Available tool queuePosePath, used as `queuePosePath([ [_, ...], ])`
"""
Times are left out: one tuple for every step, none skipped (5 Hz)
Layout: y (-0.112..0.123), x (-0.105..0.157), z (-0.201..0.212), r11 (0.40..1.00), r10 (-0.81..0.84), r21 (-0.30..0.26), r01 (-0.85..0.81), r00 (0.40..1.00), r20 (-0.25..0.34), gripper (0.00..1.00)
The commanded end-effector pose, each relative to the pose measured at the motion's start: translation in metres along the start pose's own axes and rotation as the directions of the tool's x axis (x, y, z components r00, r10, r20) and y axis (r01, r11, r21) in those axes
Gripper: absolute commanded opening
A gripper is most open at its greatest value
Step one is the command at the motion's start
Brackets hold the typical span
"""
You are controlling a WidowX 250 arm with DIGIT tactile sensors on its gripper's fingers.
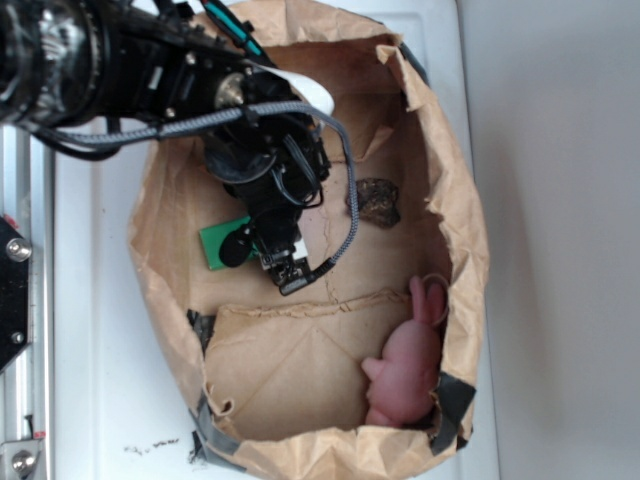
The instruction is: Grab the green block.
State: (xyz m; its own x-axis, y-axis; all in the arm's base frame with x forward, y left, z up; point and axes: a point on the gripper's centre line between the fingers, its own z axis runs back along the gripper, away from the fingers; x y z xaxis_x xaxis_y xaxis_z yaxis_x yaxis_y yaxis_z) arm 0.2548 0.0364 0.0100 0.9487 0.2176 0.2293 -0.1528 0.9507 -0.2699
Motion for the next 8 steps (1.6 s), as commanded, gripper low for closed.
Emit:
queuePosePath([
  [-0.01, -0.007, 0.014, 0.992, -0.128, -0.005, 0.128, 0.991, -0.031, 0.0],
  [-0.026, 0.0, 0.05, 0.985, -0.172, -0.011, 0.172, 0.985, 0.007, 0.0],
  [-0.044, 0.003, 0.073, 0.967, -0.254, 0.025, 0.253, 0.967, 0.037, 0.0],
  [-0.064, -0.001, 0.092, 0.941, -0.335, 0.061, 0.332, 0.941, 0.042, 0.0],
  [-0.075, -0.005, 0.117, 0.929, -0.37, 0.038, 0.368, 0.926, 0.072, 0.0],
  [-0.077, -0.004, 0.131, 0.923, -0.384, 0.008, 0.385, 0.918, 0.098, 0.0],
  [-0.078, 0.0, 0.131, 0.925, -0.379, 0.017, 0.379, 0.919, 0.11, 0.0],
  [-0.076, 0.003, 0.124, 0.93, -0.369, 0.037, 0.367, 0.924, 0.098, 0.0],
])
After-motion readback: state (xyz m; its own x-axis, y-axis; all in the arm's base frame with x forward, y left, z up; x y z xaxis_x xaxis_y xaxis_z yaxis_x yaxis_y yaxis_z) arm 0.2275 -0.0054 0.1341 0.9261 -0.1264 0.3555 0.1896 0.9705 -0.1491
